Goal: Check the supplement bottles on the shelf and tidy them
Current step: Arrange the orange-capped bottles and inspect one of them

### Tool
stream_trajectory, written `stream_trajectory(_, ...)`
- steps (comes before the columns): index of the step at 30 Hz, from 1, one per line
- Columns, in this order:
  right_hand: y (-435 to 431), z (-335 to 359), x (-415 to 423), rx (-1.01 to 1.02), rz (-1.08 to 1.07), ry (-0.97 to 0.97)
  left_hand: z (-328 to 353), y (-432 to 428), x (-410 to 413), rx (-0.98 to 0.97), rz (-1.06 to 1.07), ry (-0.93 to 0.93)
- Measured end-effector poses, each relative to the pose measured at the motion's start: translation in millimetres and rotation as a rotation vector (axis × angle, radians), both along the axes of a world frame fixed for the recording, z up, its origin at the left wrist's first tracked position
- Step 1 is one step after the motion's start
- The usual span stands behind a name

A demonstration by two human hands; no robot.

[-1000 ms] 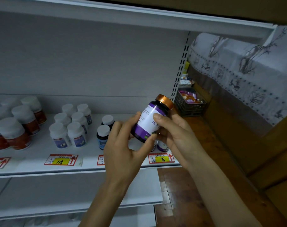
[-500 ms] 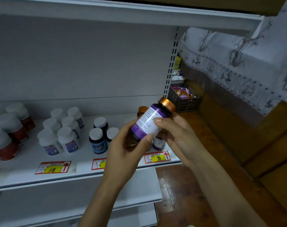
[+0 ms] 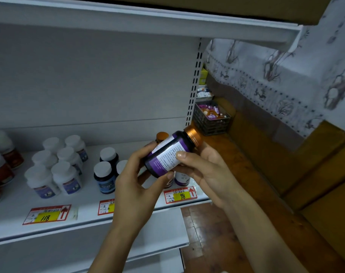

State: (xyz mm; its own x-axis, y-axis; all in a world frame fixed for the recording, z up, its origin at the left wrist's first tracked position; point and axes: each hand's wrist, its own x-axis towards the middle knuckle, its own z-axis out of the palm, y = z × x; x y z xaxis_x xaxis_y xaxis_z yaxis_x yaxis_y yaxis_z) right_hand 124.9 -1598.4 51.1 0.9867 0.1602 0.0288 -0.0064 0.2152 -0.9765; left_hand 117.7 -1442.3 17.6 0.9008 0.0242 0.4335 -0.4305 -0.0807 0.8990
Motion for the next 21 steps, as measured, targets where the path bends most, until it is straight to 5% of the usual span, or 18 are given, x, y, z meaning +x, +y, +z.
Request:
stream_trajectory(7, 0, 0, 7, -0.039, -0.081, -0.037, 1, -3, -1, -0.121, -0.12, 0.225)
stream_trajectory(14, -2, -1, 11, -0.083, -0.118, -0.017, 12, -16, -8, -0.486, -0.424, 0.651)
stream_trajectory(18, -3, 0, 12, -0.073, -0.113, -0.026, 12, -15, -8, -0.518, -0.46, 0.682)
stream_trajectory(21, -1, 2, 16, -0.16, -0.119, -0.008, 7, -13, -8, -0.365, -0.354, 0.606)
